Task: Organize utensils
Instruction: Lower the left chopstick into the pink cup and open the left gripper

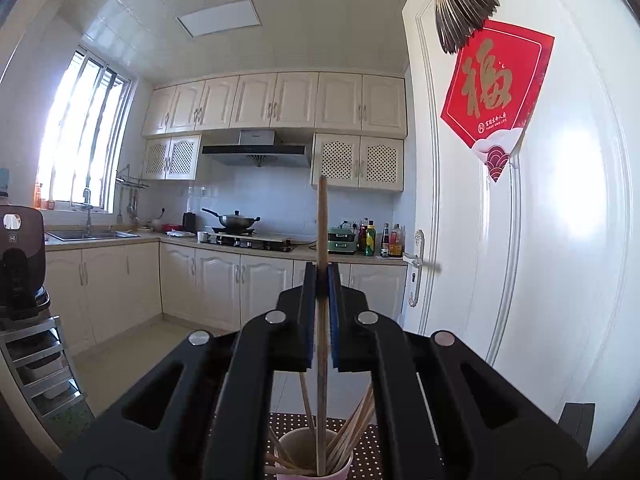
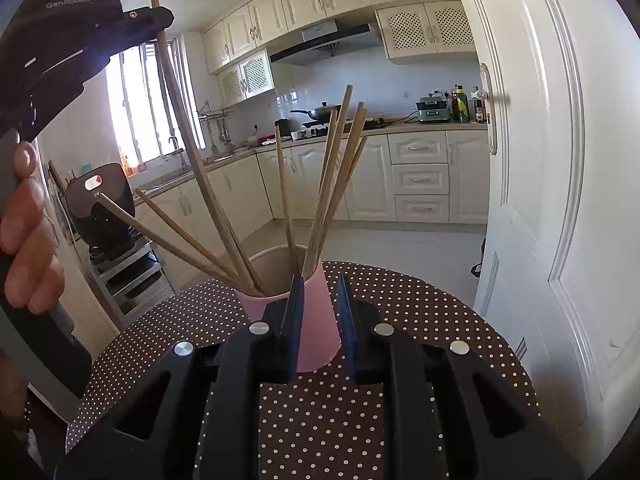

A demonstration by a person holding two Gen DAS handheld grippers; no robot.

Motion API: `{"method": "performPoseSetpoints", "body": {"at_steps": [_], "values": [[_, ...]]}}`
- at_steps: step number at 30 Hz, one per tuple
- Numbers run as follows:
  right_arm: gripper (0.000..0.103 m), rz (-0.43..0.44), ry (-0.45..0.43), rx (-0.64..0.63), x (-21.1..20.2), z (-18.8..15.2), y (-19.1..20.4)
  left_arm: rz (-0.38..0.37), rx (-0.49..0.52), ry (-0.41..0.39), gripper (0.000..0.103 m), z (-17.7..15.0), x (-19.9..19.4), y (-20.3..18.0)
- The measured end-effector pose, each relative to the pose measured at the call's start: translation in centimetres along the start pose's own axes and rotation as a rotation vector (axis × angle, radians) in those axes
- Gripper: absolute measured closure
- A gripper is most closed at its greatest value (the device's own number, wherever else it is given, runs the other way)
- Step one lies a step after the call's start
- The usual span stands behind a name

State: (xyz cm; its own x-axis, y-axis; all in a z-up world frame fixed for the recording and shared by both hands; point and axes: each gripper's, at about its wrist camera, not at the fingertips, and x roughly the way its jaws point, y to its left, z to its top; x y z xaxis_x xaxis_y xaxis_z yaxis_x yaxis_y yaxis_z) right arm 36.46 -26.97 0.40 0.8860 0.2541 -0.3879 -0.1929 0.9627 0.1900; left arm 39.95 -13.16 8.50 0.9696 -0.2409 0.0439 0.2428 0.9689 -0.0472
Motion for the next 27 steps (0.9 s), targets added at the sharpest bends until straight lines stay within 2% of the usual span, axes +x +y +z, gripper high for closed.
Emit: {"method": "performPoseSetpoints", "body": {"at_steps": [7, 14, 17, 24, 27], "values": [[0.087, 0.006, 0.015, 0.004, 0.9, -0.2, -0.1, 0.006, 0.005, 0.035, 0.097, -1.4, 1.4, 0.1], [0.087, 0.012, 0.022, 0.01, 1.5, -0.2, -0.3, 0.005, -0.017, 0.025, 0.097, -1.7, 2.0, 0.6], [0.087, 0.009, 0.024, 0.012, 1.6, -0.1, -0.3, -0.001, 0.008, 0.038, 0.097, -2.3, 2.1, 0.3], [0.087, 0.007, 0.037, 0.024, 2.0, -0.3, -0.6, -0.022, 0.005, 0.162, 0.097, -5.9, 2.4, 0.3], [0.087, 0.004, 0.037, 0.028, 2.0, -0.4, -0.7, -0.025, 0.009, 0.179, 0.097, -6.4, 2.3, 0.3]]}}
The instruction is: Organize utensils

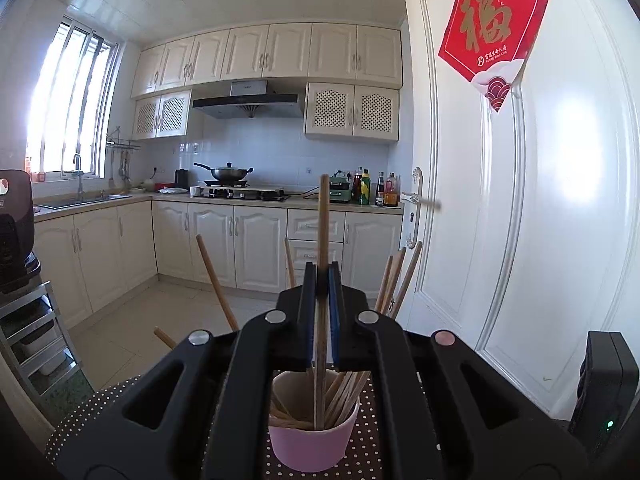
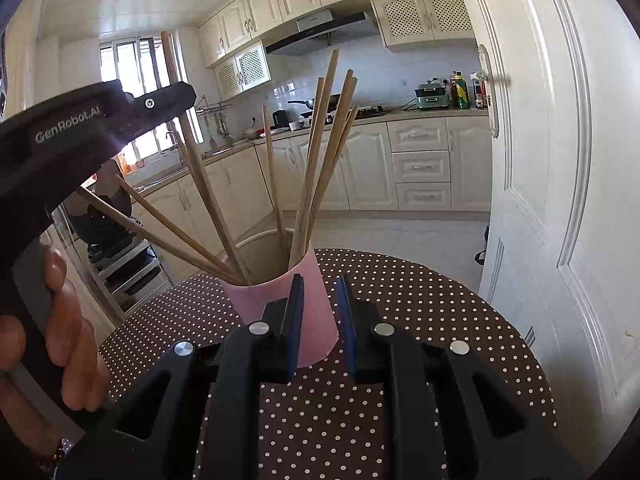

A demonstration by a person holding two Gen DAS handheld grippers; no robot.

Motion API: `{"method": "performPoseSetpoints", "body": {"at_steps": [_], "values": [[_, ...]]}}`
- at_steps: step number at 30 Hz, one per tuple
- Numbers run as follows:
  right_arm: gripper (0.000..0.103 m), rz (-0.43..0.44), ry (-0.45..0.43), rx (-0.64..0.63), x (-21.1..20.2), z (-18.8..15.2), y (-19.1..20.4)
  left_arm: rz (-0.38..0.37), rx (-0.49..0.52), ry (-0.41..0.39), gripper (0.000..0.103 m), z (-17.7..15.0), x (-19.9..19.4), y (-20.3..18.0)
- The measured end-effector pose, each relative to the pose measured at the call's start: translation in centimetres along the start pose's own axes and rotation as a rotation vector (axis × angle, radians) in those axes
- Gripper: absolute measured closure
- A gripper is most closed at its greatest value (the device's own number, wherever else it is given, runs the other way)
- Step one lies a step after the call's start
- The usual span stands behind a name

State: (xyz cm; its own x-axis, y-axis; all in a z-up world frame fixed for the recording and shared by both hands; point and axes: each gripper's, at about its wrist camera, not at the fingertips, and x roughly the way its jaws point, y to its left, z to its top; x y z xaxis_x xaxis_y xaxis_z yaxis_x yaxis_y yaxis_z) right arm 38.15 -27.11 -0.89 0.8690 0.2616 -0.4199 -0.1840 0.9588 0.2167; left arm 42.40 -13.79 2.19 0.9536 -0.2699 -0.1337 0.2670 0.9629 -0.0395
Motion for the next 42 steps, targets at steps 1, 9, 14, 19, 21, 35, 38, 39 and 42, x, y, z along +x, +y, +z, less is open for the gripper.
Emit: {"method": "performPoseSetpoints", "body": {"at_steps": [1, 9, 14, 19, 21, 35, 38, 39, 42], "values": [[0.086, -0.001, 0.0, 0.003, 0.0, 0.0, 0.0, 0.001, 0.006, 0.009, 0.097, -0.1, 0.0, -0.1], [0.084, -0.008, -0.018, 0.016, -0.7, 0.4, 0.1, 0.017, 0.025, 0.082, 0.096, -0.7, 0.2, -0.2], [0.081, -0.017, -0.031, 0.019, -1.3, 0.5, 0.1, 0.034, 0.028, 0.107, 0.036, -1.1, -0.1, 0.0], [0.081, -0.024, -0.044, 0.023, -1.9, 0.6, 0.4, 0.038, 0.033, 0.085, 0.035, -1.2, -1.4, 0.2], [0.081, -0.028, -0.051, 0.025, -2.2, 0.6, 0.6, 0.036, 0.036, 0.087, 0.035, -1.2, -1.7, 0.3], [0.075, -0.025, -0.08, 0.009, -4.4, 1.0, 2.6, 0.05, 0.044, 0.095, 0.029, -0.8, -4.3, 1.0], [0.072, -0.028, -0.086, 0.006, -4.9, 1.1, 3.0, 0.056, 0.037, 0.098, 0.027, -0.8, -5.1, 1.5], [0.072, -0.029, -0.087, 0.006, -5.1, 1.1, 3.1, 0.061, 0.035, 0.101, 0.026, -0.9, -5.5, 1.7], [0.07, -0.031, -0.094, 0.001, -5.7, 1.0, 3.4, 0.065, 0.022, 0.11, 0.023, -1.1, -6.7, 2.4]]}}
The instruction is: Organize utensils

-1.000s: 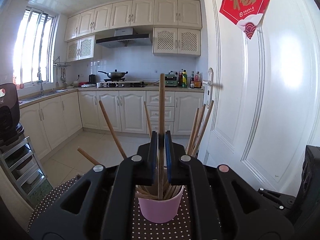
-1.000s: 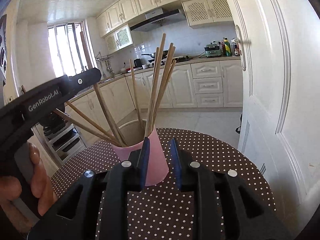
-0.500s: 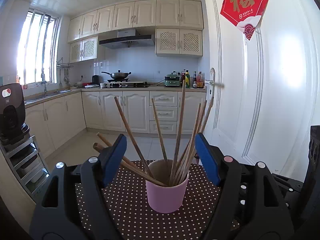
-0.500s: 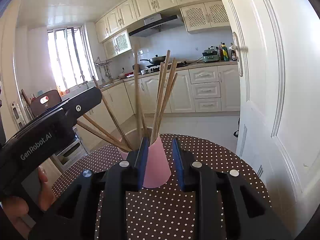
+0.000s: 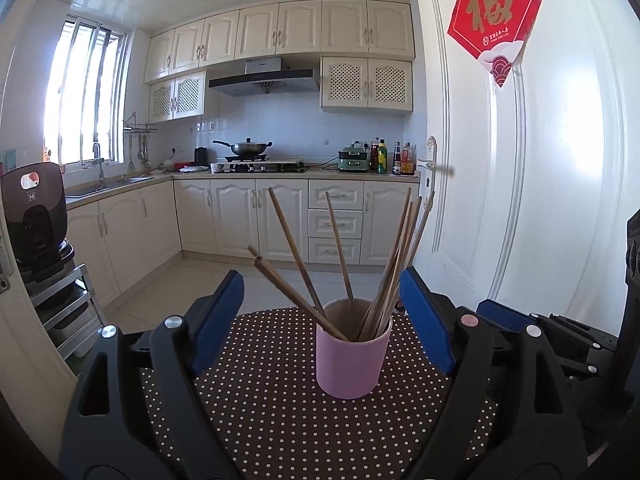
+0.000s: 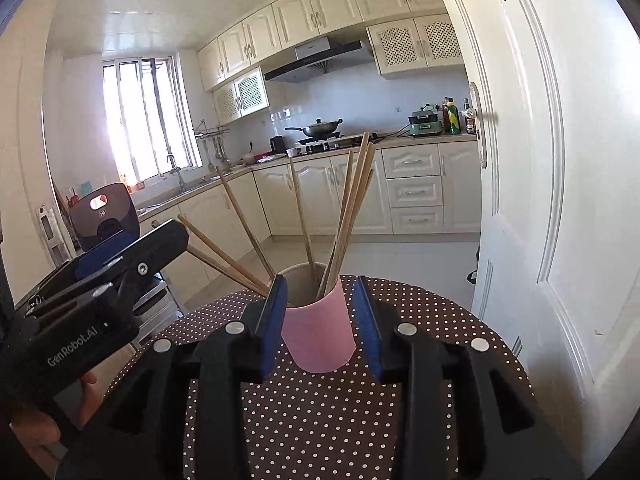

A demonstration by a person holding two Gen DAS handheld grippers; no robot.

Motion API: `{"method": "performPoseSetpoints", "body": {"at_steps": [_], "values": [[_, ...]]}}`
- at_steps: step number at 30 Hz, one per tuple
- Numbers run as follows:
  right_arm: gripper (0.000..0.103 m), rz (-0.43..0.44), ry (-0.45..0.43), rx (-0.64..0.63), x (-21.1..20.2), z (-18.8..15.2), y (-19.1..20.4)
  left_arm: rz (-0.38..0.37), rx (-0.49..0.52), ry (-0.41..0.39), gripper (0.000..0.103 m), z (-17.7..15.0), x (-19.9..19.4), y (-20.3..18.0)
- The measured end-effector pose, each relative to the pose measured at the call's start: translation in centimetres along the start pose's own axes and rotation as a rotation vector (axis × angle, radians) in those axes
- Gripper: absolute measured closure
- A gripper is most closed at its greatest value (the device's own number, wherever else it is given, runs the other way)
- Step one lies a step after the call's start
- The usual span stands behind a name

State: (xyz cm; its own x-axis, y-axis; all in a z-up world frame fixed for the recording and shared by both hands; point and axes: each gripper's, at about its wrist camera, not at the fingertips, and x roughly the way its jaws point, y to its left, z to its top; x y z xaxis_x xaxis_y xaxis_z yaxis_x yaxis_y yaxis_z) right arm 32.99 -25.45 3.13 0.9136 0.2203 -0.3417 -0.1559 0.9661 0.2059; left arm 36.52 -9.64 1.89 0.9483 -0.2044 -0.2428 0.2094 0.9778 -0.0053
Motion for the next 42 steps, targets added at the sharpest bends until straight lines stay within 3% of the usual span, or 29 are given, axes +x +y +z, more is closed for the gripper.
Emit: {"method": "performPoseSetpoints", "body": {"at_steps": [9, 18, 20, 25, 34, 42], "values": [[0.062, 0.011, -0.021, -0.001, -2.2, -0.2, 1.8, 0.024, -0.018, 0.01, 0.017, -0.9, -3.6, 2.2], [0.033, -0.007, -0.053, -0.068, -5.0, -1.1, 4.5, 0.026, -0.055, 0.019, 0.012, -1.1, -7.6, 4.4], [0.023, -0.035, -0.046, -0.095, -5.4, -1.1, 5.0, 0.04, -0.046, 0.024, 0.012, -1.1, -8.5, 4.6], [0.01, -0.046, -0.035, -0.109, -7.0, -1.4, 6.1, 0.081, -0.054, 0.004, 0.011, -1.0, -11.1, 5.3], [0.008, -0.083, -0.083, -0.153, -10.4, -2.0, 7.9, 0.16, 0.029, -0.027, 0.007, -1.1, -15.1, 5.1], [0.008, -0.095, -0.138, -0.205, -12.9, -2.9, 9.7, 0.144, 0.057, -0.054, 0.006, -1.4, -17.6, 4.3]]}}
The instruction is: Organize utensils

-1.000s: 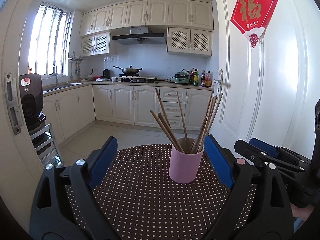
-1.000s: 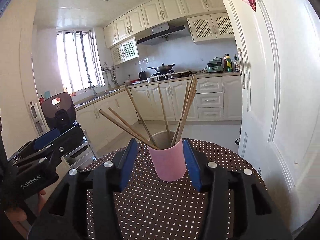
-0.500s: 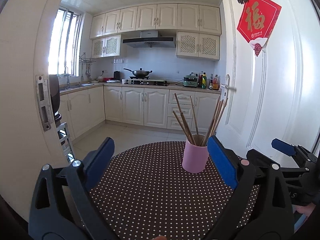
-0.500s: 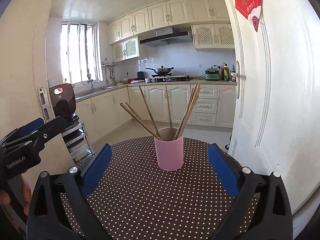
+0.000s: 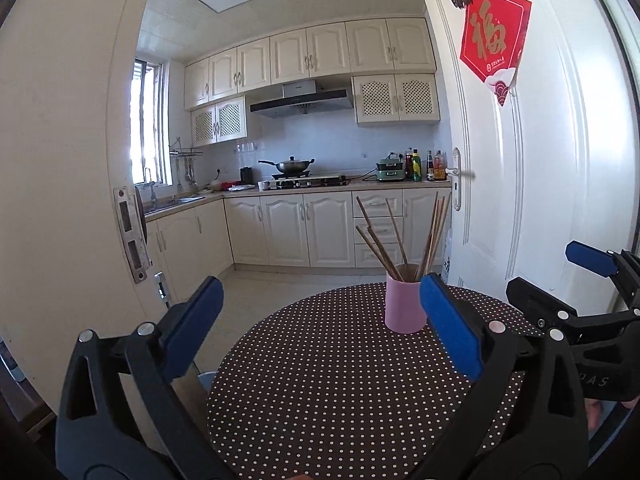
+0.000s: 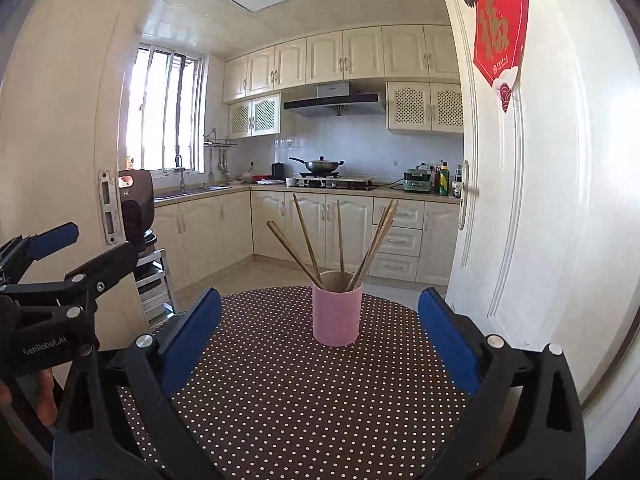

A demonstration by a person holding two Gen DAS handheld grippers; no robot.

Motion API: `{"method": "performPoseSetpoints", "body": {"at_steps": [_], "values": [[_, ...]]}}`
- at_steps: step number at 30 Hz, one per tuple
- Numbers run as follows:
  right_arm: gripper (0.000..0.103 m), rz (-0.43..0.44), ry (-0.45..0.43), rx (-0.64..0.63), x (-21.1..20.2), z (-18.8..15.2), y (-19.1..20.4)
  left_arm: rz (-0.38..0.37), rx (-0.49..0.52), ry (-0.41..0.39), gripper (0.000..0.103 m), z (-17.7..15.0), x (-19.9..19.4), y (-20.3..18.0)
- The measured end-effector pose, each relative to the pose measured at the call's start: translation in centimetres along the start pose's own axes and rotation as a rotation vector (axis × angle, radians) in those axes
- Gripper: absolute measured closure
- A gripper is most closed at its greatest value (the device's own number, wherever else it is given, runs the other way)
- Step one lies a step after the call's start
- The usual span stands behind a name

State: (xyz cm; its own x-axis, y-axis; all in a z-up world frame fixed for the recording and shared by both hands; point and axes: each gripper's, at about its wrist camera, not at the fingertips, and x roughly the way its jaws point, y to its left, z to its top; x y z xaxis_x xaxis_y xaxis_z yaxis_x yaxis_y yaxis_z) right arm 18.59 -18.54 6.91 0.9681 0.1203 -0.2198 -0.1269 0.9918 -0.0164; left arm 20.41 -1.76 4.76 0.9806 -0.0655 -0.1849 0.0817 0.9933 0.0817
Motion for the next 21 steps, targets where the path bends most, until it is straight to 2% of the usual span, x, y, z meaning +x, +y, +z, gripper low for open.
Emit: {"method": "performPoseSetpoints", "body": {"at_steps": [4, 9, 21], "values": [[0.008, -0.018, -0.04, -0.024, -1.3, 0.6, 0.5, 0.025, 0.009, -0.028, 0.006, 0.3, -1.0, 0.1], [0.008, -0.019, -0.081, -0.023, -2.3, 1.0, 0.7, 0.009, -0.002, -0.051, 0.006, 0.5, -2.0, 0.3], [0.008, -0.024, -0.087, -0.038, -2.5, 0.9, 1.2, 0.014, -0.003, -0.08, 0.006, 0.9, -2.5, 0.5]]}}
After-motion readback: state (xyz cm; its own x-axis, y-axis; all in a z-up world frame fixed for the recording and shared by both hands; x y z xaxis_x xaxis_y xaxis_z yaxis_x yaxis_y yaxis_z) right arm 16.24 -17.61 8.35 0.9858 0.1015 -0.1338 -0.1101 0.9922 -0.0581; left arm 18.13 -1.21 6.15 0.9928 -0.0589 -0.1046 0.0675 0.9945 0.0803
